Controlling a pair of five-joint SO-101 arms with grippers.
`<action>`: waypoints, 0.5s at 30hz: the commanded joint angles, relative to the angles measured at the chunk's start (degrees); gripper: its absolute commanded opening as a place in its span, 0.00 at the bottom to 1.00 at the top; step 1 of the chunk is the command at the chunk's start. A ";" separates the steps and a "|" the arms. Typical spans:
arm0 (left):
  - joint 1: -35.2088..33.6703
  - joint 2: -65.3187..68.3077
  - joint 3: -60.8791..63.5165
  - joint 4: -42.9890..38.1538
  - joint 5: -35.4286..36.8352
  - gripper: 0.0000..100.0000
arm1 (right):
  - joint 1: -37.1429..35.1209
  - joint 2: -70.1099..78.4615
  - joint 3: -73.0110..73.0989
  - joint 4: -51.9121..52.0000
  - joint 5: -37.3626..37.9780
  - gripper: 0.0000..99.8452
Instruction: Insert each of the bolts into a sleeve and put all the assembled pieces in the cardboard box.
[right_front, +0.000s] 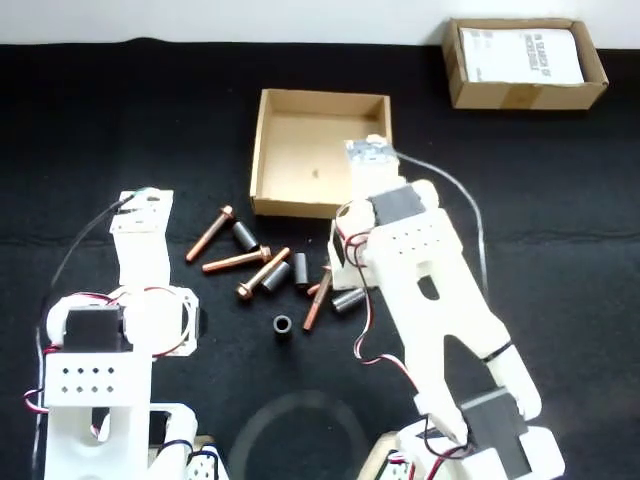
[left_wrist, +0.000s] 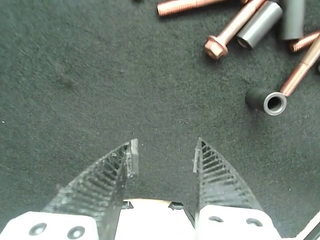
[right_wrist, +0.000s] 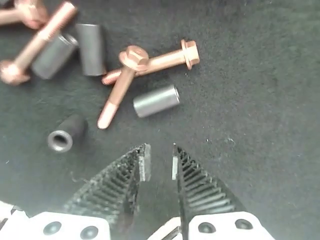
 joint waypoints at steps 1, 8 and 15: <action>-0.84 0.13 -0.22 -0.88 0.00 0.19 | 0.66 1.54 5.41 -5.93 -0.26 0.07; -0.84 0.13 -0.13 -0.79 0.00 0.19 | 0.66 4.44 10.24 -14.46 -0.53 0.12; -3.56 0.13 -0.13 -0.62 -0.18 0.19 | 0.66 6.20 10.15 -17.27 -1.58 0.14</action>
